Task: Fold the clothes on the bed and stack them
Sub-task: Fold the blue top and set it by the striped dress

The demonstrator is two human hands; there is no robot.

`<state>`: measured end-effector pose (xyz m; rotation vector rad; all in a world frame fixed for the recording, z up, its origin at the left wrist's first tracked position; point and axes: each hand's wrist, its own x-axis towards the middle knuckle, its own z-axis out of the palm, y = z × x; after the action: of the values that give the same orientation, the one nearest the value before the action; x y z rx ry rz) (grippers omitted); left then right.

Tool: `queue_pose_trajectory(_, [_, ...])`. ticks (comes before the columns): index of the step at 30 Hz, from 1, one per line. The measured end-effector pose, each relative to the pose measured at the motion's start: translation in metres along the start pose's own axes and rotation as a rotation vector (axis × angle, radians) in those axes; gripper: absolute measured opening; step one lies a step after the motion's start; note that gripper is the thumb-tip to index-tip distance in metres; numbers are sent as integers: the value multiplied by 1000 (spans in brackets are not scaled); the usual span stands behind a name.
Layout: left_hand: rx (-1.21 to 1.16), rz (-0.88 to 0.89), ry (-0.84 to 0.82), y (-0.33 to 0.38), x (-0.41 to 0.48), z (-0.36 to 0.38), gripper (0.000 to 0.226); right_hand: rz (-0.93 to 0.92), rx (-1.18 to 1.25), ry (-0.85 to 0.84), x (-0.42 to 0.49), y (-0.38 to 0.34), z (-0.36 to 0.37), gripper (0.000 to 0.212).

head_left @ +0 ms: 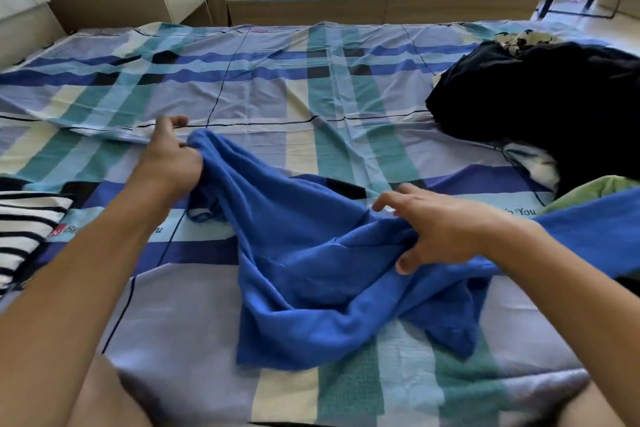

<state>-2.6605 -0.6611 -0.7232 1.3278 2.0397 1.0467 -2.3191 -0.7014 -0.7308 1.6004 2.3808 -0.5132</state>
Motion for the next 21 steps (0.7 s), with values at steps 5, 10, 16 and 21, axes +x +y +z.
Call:
queue_pose_trajectory(5, [152,339,-222,23,-47,21,15,7,32,4,4,-3,0,17])
queue_pose_trajectory(10, [251,395,-1078,33,-114,56,18,-105,798,136,4,-14,-13,12])
queue_pose_trajectory(16, [197,343,-672,29,-128,82,40,-181,1384,171,-6,-44,-7,27])
queue_pose_trajectory(21, [-437,28,-655,44,-132,80,54,-161,1820,256,-5,-54,-10,16])
